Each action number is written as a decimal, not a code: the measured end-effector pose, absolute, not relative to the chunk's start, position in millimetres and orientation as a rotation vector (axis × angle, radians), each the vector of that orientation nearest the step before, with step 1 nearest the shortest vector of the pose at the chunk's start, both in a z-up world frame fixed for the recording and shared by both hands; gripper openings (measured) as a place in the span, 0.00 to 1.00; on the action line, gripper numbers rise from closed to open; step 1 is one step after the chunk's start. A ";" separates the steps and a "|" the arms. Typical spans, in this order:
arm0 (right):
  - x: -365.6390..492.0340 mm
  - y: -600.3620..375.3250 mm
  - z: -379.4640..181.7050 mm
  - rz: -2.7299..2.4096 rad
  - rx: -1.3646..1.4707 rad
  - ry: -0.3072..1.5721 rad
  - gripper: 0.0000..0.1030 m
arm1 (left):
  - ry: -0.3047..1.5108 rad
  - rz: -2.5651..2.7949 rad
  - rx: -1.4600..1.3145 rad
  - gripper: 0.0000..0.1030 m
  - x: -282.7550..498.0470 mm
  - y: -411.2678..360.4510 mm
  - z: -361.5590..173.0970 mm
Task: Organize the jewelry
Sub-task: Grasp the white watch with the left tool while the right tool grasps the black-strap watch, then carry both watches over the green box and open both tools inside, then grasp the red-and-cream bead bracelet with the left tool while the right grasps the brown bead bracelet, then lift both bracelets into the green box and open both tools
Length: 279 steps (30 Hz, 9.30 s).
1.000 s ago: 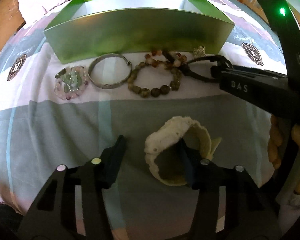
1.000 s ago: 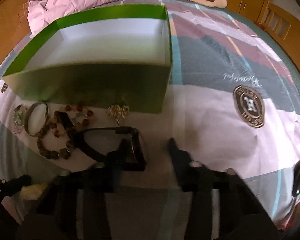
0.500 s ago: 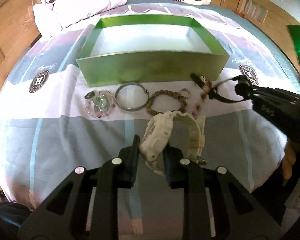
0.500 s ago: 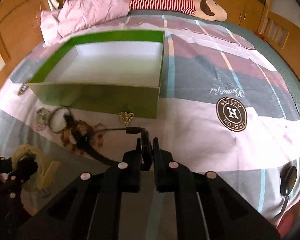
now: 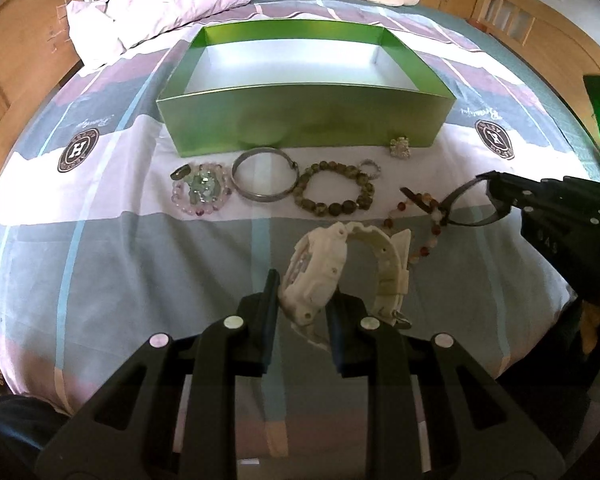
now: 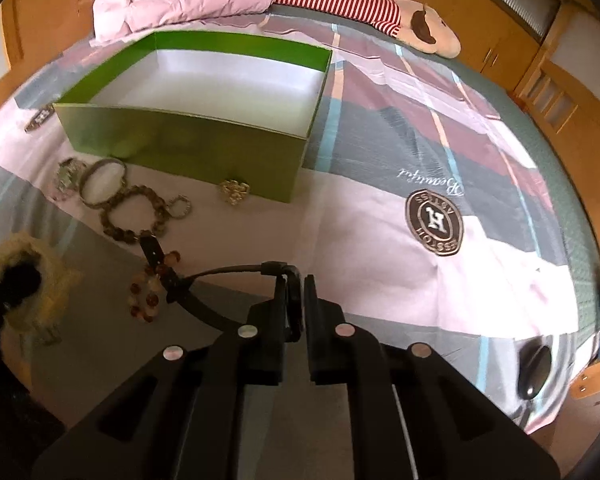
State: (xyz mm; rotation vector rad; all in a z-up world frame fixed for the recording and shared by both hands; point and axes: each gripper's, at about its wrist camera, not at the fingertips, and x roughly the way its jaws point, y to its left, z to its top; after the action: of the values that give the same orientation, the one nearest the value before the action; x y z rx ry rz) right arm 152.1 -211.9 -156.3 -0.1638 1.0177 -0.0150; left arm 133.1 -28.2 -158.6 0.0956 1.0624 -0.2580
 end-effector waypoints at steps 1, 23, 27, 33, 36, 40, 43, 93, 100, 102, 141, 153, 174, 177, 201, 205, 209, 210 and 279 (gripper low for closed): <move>152.0 -209.0 -155.2 -0.002 -0.160 1.014 0.09 | 1.066 -0.269 0.090 0.22 132.4 -29.3 -159.3; 156.8 -203.5 -155.8 0.024 -0.096 1.016 0.09 | 1.031 -0.331 0.107 0.52 138.3 -51.5 -152.9; 154.6 -205.3 -149.9 0.025 -0.085 1.005 0.09 | 1.035 -0.412 0.131 0.52 143.2 -79.4 -157.2; 151.1 -208.9 -148.3 0.025 -0.080 1.006 0.09 | 1.098 -0.454 0.113 0.14 154.8 -94.8 -175.6; 150.5 -212.3 -150.9 0.019 -0.074 1.011 0.09 | 1.097 -0.428 0.105 0.10 161.6 -88.1 -176.6; 150.3 -211.9 -153.9 0.016 -0.080 1.018 0.09 | 1.069 -0.375 0.085 0.09 168.2 -69.3 -168.3; 149.5 -211.3 -155.3 0.018 -0.084 1.020 0.09 | 1.056 -0.311 0.071 0.08 176.7 -52.3 -165.7; 308.1 -179.6 -101.8 -0.040 0.088 0.843 0.09 | 0.836 -0.190 -0.022 0.22 312.4 -4.5 -97.7; 317.7 -179.3 -141.9 -0.060 0.086 0.908 0.42 | 0.890 -0.189 -0.020 0.54 334.2 -8.5 -134.8; 303.3 -185.0 -126.6 -0.047 0.103 0.868 0.43 | 0.869 -0.195 -0.014 0.56 327.8 -5.4 -125.9; 159.0 -184.0 -191.3 0.025 0.110 1.133 0.23 | 1.102 -0.234 0.025 0.53 184.6 -4.8 -202.9; 145.6 -203.5 -178.2 0.003 0.167 1.077 0.23 | 1.136 -0.325 0.075 0.36 132.2 3.0 -191.6; 162.8 -180.2 -202.6 -0.040 0.070 1.064 0.43 | 1.073 -0.215 0.057 0.47 183.9 -12.4 -207.8; 163.6 -179.0 -210.2 -0.041 0.063 1.075 0.43 | 1.068 -0.219 0.069 0.49 182.9 -14.4 -209.8; 154.7 -175.6 -215.3 -0.013 0.011 1.051 0.46 | 1.057 -0.238 0.092 0.62 179.0 -22.9 -211.4; 151.5 -171.9 -212.6 0.009 0.008 1.045 0.21 | 1.046 -0.199 0.083 0.36 173.9 -14.9 -208.2; 149.5 -169.1 -209.5 0.021 0.007 1.049 0.11 | 1.047 -0.190 0.065 0.08 171.2 -7.0 -202.8; 148.0 -169.9 -207.6 0.031 0.024 1.050 0.11 | 1.045 -0.190 0.062 0.08 169.6 -6.0 -201.6; 198.6 -217.4 -104.3 0.042 0.227 0.747 0.54 | 0.834 -0.217 -0.046 0.45 237.2 12.5 -105.5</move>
State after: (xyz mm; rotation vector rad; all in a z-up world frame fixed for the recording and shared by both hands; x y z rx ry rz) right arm 198.6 -217.4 -104.3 0.2272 0.7475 0.0423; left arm 237.2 12.5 -105.5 -0.0460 0.8345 -0.2171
